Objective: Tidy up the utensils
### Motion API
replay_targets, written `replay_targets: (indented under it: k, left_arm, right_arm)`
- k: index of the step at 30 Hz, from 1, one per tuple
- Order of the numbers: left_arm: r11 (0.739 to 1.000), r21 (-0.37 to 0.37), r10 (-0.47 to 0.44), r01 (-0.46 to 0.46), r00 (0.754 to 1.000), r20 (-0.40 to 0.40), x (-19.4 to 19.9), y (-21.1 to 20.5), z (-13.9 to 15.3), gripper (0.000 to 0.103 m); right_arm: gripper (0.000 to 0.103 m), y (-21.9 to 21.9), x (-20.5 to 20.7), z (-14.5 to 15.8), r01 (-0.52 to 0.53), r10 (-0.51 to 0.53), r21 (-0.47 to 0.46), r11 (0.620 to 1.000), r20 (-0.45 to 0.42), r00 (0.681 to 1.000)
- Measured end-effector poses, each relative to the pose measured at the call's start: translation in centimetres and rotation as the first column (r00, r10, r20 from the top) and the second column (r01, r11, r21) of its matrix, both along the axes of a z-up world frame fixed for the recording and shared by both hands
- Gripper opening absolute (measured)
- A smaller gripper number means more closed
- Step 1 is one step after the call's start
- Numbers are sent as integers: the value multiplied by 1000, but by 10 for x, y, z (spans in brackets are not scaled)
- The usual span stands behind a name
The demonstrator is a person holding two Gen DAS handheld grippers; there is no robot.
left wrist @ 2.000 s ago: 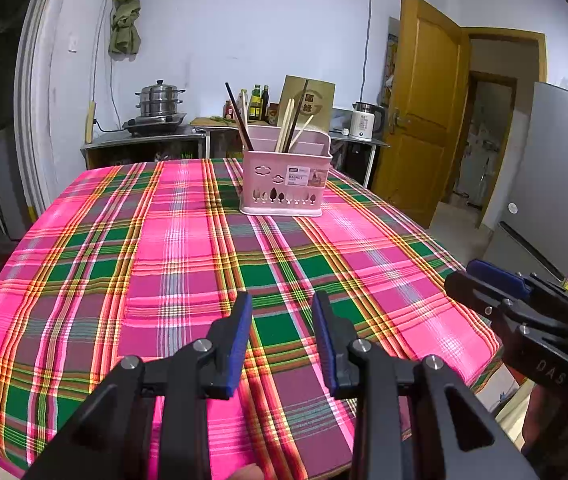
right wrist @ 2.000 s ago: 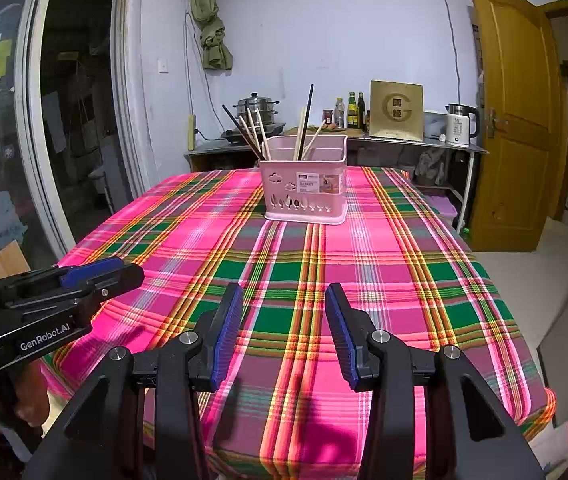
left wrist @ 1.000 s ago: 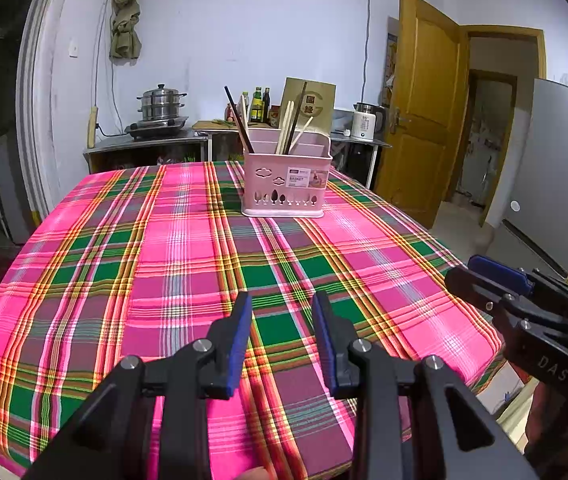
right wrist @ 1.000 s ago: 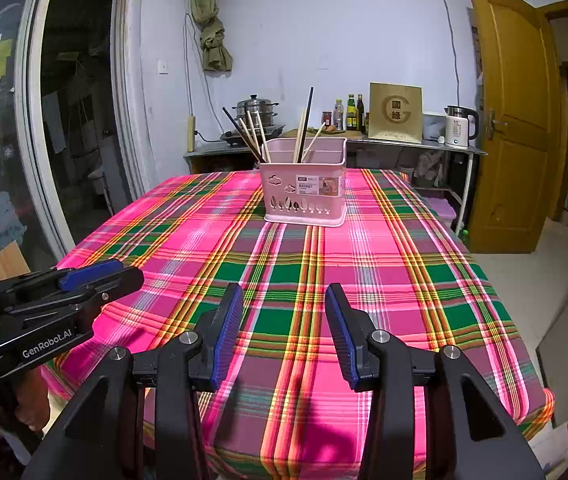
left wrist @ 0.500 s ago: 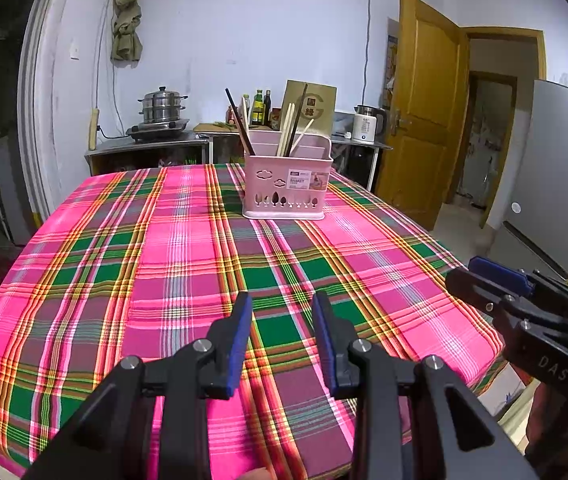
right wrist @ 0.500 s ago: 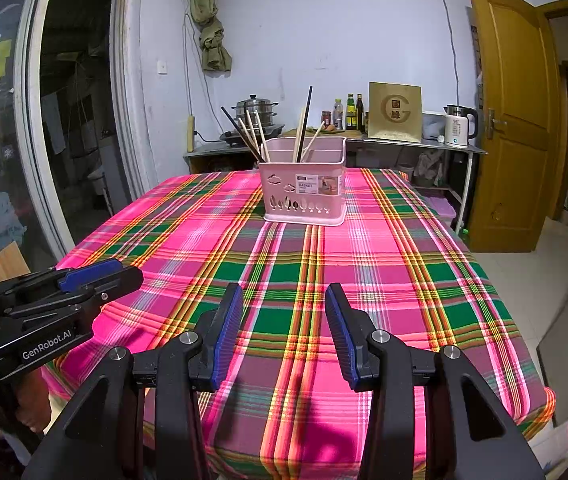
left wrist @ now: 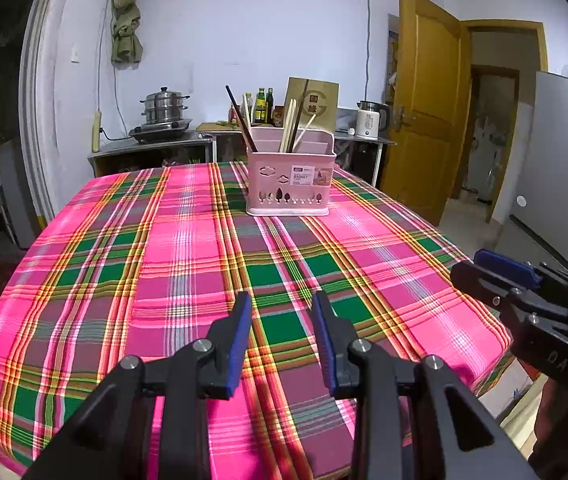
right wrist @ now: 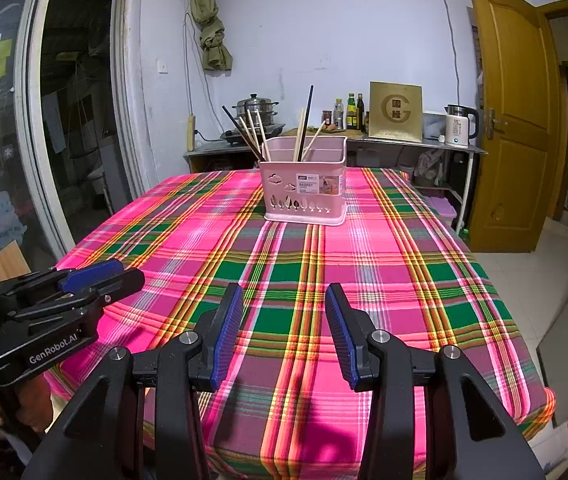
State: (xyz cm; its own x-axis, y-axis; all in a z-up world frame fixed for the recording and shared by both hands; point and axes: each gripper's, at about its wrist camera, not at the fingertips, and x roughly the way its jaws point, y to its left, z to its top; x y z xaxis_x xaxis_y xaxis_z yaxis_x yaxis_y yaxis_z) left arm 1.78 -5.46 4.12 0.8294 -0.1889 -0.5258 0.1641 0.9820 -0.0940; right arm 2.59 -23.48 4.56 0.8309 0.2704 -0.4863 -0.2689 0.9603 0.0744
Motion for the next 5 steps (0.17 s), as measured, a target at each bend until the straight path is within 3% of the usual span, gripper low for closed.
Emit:
replay_targets:
  k: [5]
  left_arm:
    - [1000, -5, -1, 1, 1000, 2, -1, -1, -1, 32]
  right_arm:
    - [44, 0, 0, 0, 2, -2, -1, 1000, 0, 1000]
